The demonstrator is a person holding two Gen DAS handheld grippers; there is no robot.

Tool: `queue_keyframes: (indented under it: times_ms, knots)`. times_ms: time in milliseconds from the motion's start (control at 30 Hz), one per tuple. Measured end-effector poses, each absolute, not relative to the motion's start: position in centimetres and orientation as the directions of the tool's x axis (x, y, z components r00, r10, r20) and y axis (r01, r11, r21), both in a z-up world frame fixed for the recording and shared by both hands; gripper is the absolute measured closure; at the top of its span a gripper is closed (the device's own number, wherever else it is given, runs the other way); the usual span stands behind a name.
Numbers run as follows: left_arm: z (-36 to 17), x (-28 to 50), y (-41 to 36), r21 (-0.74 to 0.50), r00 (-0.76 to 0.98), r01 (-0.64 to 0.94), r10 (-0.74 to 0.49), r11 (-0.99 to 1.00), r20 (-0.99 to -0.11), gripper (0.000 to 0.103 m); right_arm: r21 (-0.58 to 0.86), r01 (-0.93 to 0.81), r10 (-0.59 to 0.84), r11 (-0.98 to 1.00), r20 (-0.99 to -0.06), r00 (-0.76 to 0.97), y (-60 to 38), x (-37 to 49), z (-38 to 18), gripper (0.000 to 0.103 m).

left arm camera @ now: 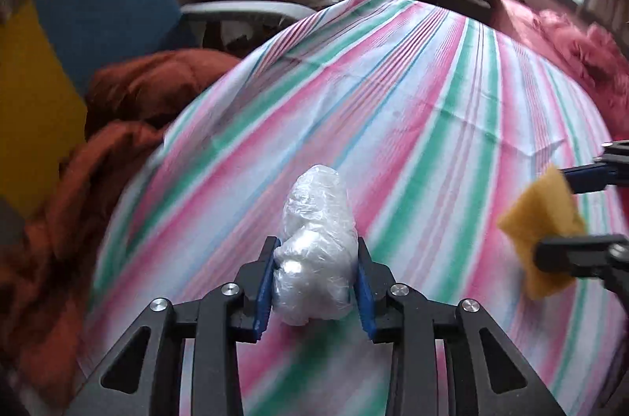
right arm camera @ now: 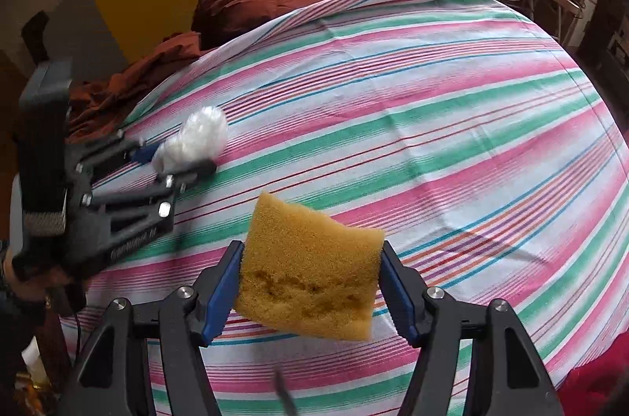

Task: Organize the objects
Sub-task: 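Carry the sponge and white bundle to the gold tray and release them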

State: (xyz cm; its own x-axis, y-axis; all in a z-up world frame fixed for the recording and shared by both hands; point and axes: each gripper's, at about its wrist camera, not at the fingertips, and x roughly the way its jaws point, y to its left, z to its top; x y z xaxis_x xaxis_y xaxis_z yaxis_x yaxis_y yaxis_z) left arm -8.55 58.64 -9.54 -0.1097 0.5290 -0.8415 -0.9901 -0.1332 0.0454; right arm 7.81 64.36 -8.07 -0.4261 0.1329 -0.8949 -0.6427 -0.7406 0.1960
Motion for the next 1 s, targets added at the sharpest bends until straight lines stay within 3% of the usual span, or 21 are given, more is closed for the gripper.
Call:
queue_keyframes:
  times_ms: [133, 600, 1000]
  knots:
    - [-9.6, -8.1, 54.7, -0.029, -0.109, -0.967, 0.511, -0.254, -0.853, 0.068, 0.211, -0.576, 0.086, -0.79, -0.892, -0.444, 63.1, 6.8, -8.2, 0.036]
    - [-9.3, -1.5, 40.5, -0.079, -0.27, -0.797, 0.47, -0.598, -0.84, 0.068, 0.165, -0.37, 0.031, -0.914, -0.882, -0.469, 58.3, 4.6, -8.2, 0.036]
    - [-10.1, 0.4, 37.1, -0.04, -0.38, -0.768, 0.505, -0.639, -0.775, 0.068, 0.097, -0.318, 0.055, -0.943, -0.898, -0.436, 56.6, 3.8, -9.0, 0.036]
